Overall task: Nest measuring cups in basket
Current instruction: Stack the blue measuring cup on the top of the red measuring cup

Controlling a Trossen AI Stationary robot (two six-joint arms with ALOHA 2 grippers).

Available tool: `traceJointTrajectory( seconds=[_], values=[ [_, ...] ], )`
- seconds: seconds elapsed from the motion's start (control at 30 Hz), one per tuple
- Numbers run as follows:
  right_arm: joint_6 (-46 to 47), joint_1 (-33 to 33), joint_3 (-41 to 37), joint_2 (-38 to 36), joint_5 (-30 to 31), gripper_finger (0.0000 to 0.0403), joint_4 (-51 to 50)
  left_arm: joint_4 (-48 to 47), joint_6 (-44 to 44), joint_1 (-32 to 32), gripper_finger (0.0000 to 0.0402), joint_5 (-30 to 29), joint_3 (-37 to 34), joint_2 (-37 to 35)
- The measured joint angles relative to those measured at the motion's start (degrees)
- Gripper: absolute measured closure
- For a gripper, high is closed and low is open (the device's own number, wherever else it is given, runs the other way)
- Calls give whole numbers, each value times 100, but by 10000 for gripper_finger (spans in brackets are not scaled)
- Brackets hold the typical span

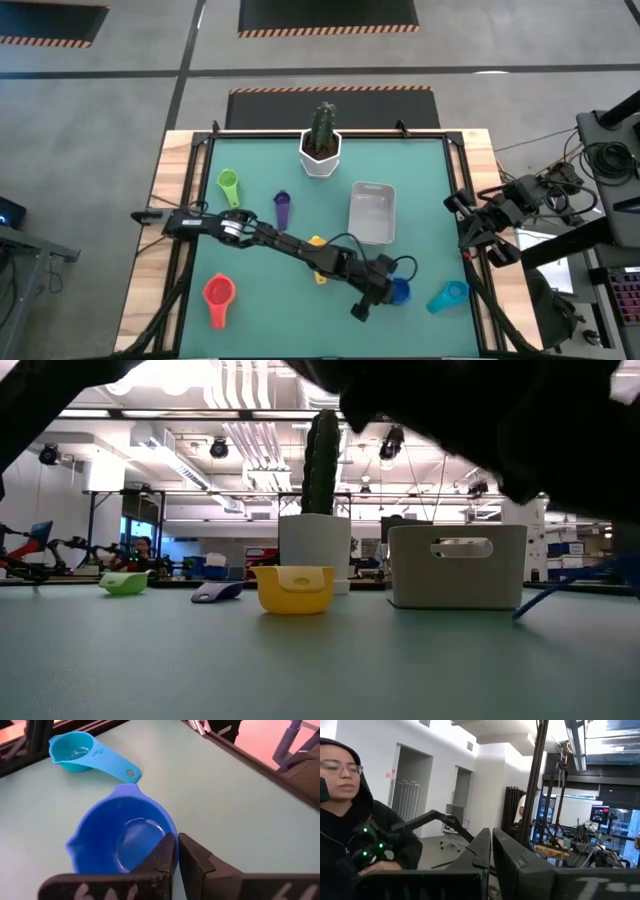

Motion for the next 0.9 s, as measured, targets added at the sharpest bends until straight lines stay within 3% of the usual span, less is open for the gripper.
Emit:
traceJointTrajectory(
  seconds=[0.37, 0.9],
  values=[
    [305, 2, 17, -96, -19, 394, -57, -2488, -309, -459, 401, -1387, 1471, -26],
    [341, 2, 15, -149, -24, 394, -136, -5063, -2145, -977, 401, -2899, 1834, -422]
  ],
)
